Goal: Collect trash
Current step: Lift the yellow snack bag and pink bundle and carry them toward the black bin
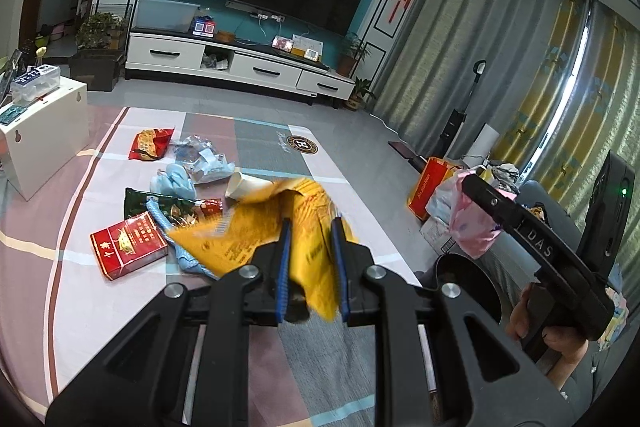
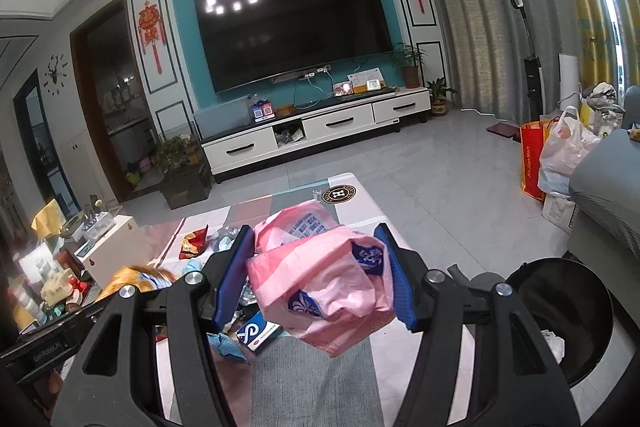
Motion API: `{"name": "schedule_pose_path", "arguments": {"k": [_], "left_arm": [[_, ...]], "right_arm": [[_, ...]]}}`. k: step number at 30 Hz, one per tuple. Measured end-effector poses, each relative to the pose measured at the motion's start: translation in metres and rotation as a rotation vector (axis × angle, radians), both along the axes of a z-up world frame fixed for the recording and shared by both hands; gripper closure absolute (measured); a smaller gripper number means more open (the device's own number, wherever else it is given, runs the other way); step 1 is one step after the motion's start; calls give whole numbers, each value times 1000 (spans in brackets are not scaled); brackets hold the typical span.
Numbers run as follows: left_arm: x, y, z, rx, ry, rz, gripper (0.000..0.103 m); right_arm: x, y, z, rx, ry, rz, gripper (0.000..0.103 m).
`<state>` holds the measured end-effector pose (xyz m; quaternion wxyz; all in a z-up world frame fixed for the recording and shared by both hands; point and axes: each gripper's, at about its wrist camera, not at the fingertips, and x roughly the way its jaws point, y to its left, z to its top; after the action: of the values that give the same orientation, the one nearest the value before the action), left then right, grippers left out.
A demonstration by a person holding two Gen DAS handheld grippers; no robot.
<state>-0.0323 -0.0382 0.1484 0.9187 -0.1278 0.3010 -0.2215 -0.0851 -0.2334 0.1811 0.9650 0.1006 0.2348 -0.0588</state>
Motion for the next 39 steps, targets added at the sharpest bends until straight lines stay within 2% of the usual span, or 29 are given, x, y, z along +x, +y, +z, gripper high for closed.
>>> {"name": "schedule_pose_path", "arguments": {"k": [28, 35, 39], "left_arm": [[-1, 2, 1, -8, 6, 3, 83], [-3, -17, 2, 17, -1, -17, 83], [-3, -35, 1, -1, 13, -29, 83]], "right_arm": [[8, -5, -7, 16, 31, 18, 42], [6, -17, -7, 8, 30, -26, 42], [1, -38, -8, 37, 26, -66, 42]]}}
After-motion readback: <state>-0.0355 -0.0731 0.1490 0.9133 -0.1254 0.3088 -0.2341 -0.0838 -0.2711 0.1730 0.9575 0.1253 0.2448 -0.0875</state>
